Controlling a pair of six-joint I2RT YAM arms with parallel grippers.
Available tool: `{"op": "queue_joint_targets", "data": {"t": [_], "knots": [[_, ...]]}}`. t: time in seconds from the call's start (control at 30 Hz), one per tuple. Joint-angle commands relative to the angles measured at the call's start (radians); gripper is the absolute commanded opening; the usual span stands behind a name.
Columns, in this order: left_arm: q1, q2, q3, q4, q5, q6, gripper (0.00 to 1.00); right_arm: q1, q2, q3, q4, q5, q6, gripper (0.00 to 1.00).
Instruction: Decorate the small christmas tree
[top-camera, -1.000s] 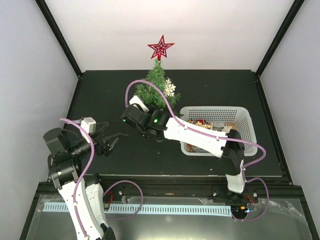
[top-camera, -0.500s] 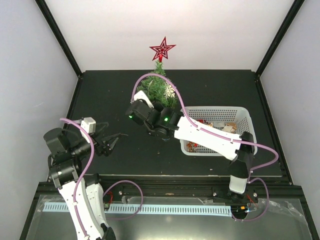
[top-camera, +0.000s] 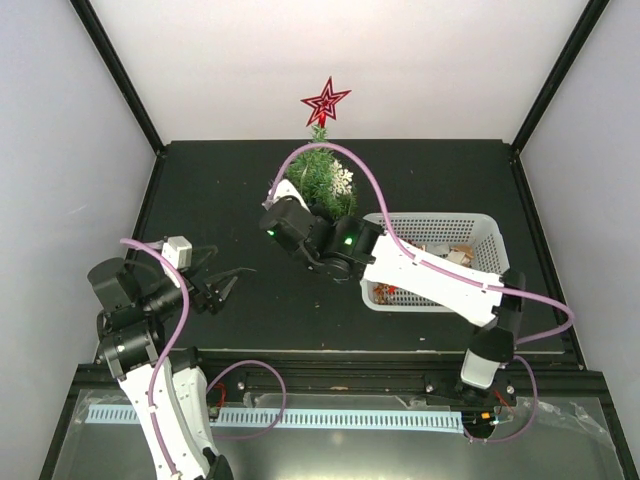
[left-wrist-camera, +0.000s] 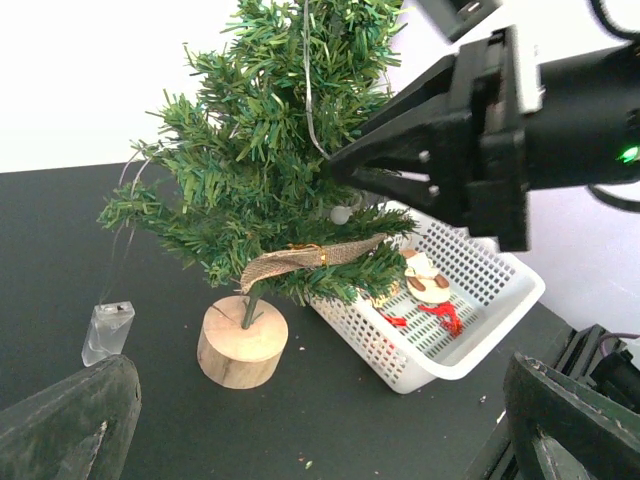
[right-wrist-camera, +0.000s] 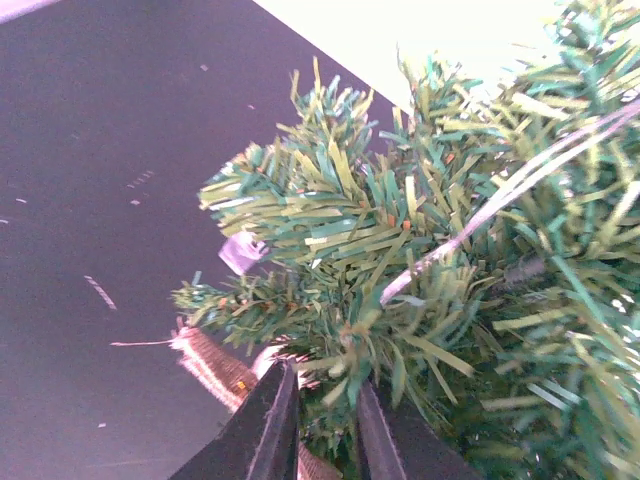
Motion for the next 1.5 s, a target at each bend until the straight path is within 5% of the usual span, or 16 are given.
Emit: {"op": "queue_joint_targets", "data": {"t": [0.0, 0.13, 0.33, 0.63, 0.8, 1.03, 1.3, 1.47], "knots": [[0.008, -0.018, 0.0, 0.021, 0.024, -0.006, 0.99, 0.013, -0.09, -0.033, 0.071, -0.113, 0.011, 0.18], [0.008, -0.022, 0.0, 0.019, 0.027, -0.004, 0.99, 0.018, -0.15, -0.099, 0.137, -0.171, 0.007, 0.23], [0.002, 0.007, 0.029, -0.001, 0.032, 0.025, 0.99, 0.017, -0.275, -0.21, 0.256, -0.236, 0.012, 0.44], [-0.11, 0.184, 0.216, -0.093, -0.08, 0.223, 0.97, 0.018, -0.609, -0.488, 0.546, -0.357, 0.033, 0.49], [-0.412, 0.302, 0.299, -0.05, -0.383, 0.259, 0.57, 0.016, -0.757, -0.613, 0.597, -0.327, 0.083, 0.4], [-0.835, 0.48, 0.287, 0.019, -0.801, 0.325, 0.33, 0.016, -0.867, -0.699, 0.532, -0.279, 0.137, 0.4], [-0.941, 0.611, 0.27, 0.094, -0.872, 0.36, 0.09, 0.016, -0.965, -0.767, 0.464, -0.221, 0.156, 0.41], [-0.961, 0.678, 0.279, 0.15, -0.906, 0.362, 0.08, 0.016, -0.99, -0.799, 0.461, -0.197, 0.158, 0.41]]}}
